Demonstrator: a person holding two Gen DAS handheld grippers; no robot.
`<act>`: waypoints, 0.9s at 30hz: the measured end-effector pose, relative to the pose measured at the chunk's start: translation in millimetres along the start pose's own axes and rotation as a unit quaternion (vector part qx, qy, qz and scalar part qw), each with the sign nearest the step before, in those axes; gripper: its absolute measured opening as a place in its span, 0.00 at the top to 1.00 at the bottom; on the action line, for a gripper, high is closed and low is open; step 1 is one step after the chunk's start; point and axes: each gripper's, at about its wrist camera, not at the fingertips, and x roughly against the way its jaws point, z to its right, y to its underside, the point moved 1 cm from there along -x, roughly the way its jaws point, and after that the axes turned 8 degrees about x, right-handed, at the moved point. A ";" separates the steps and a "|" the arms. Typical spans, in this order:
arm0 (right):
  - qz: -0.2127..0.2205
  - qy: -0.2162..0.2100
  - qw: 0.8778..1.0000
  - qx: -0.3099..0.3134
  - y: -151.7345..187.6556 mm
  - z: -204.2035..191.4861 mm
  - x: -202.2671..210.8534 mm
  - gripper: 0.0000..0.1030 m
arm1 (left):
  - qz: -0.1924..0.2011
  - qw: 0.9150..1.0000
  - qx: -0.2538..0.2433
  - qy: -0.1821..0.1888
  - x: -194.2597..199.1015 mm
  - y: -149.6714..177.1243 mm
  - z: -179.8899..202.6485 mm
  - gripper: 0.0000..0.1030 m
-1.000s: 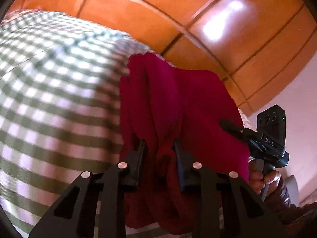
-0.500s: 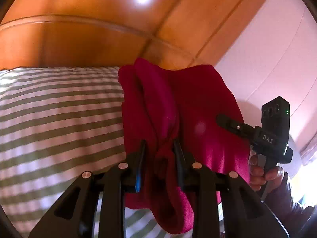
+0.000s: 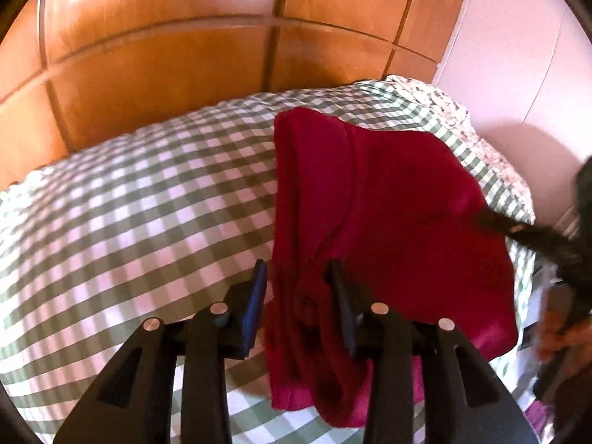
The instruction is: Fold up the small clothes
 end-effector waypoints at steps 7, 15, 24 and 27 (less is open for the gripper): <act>-0.032 0.054 0.990 0.127 30.4 -52.6 -3.9 0.45 | 0.014 0.999 0.003 -0.034 -5.3 7.3 -2.1 0.51; -0.026 0.098 0.988 0.118 41.6 -56.0 4.5 0.42 | 0.056 0.997 0.028 -0.043 42.6 12.2 -5.3 0.42; -0.006 0.121 0.989 0.084 50.1 -73.1 31.6 0.35 | 0.087 0.993 0.053 -0.064 88.0 31.1 -15.7 0.38; 0.005 0.138 0.987 0.083 51.2 -80.3 40.1 0.29 | 0.097 0.991 0.055 -0.072 101.1 35.6 -15.9 0.36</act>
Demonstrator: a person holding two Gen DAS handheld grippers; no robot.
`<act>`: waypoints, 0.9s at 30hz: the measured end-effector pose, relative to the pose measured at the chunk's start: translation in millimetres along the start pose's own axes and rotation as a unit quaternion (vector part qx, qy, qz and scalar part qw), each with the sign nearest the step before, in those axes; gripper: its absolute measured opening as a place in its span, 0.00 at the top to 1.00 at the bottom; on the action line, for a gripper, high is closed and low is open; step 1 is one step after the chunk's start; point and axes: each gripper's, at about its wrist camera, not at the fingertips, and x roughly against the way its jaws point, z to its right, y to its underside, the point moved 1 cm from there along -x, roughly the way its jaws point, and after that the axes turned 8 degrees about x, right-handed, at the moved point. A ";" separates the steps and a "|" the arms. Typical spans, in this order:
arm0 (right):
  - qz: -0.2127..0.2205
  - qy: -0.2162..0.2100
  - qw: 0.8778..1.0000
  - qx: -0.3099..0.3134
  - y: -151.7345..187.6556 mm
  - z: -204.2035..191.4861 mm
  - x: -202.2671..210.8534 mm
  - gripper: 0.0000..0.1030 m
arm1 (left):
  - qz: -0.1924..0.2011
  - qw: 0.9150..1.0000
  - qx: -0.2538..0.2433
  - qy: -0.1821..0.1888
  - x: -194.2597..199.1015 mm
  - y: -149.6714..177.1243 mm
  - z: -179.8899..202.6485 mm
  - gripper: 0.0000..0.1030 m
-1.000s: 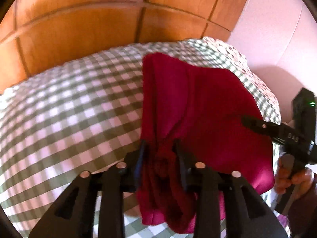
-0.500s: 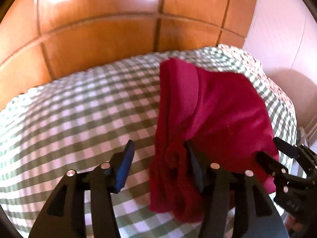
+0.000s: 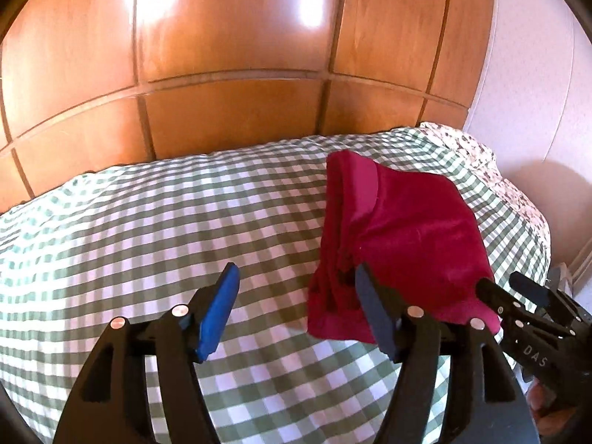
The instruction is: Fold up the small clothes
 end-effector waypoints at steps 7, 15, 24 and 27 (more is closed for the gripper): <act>0.020 0.041 0.999 0.009 0.4 -17.6 19.6 0.14 | 0.021 1.000 0.002 -0.015 22.7 6.9 -4.1 0.26; 0.025 0.066 0.998 -0.004 8.1 -28.5 29.7 0.07 | 0.034 0.999 0.004 -0.031 36.7 15.0 -5.9 0.13; 0.038 0.093 0.995 -0.013 15.3 -25.7 41.8 0.04 | 0.040 0.998 0.018 -0.041 44.0 22.7 -12.9 0.06; 0.043 0.094 0.995 -0.012 16.2 -26.0 46.1 0.04 | 0.044 0.998 0.020 -0.040 48.1 23.7 -13.3 0.04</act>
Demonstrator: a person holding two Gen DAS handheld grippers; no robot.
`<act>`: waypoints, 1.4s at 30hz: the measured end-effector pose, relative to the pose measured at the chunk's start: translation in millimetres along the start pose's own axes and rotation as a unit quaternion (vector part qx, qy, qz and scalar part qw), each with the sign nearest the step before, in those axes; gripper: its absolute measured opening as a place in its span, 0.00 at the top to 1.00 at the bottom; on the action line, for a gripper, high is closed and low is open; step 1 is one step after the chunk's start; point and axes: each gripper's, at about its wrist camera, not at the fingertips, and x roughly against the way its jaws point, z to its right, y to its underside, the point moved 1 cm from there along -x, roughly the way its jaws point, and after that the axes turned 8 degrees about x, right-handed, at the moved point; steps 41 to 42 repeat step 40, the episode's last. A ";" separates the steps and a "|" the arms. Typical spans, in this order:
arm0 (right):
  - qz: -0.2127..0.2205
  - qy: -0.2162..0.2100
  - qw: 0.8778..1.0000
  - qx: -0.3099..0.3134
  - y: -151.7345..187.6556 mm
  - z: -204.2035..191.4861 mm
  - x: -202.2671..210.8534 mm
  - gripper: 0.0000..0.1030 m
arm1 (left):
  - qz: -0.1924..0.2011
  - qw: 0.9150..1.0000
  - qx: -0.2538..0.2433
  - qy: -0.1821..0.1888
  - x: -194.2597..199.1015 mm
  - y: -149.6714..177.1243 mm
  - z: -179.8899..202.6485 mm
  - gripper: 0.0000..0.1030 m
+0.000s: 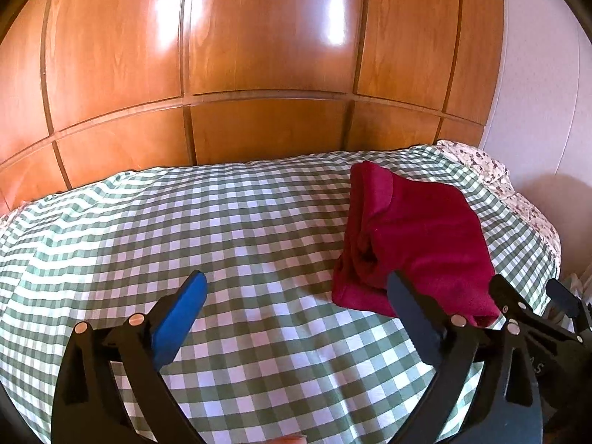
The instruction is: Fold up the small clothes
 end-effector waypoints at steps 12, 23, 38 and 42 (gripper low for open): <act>0.006 -0.007 1.000 -0.004 -0.4 0.5 3.2 0.04 | 0.021 1.000 -0.007 -0.007 14.0 -0.4 3.4 0.03; 0.006 -0.011 1.000 -0.003 -0.1 0.4 2.4 0.04 | 0.024 1.000 -0.004 -0.004 19.2 -2.4 4.7 0.03; 0.006 -0.008 1.000 0.004 -3.9 1.9 -3.5 0.04 | 0.013 0.999 0.024 -0.029 7.4 0.8 -12.5 0.03; 0.006 -0.008 1.000 0.003 -6.0 2.8 -4.1 0.04 | 0.015 0.999 0.025 -0.035 6.0 2.1 -15.4 0.03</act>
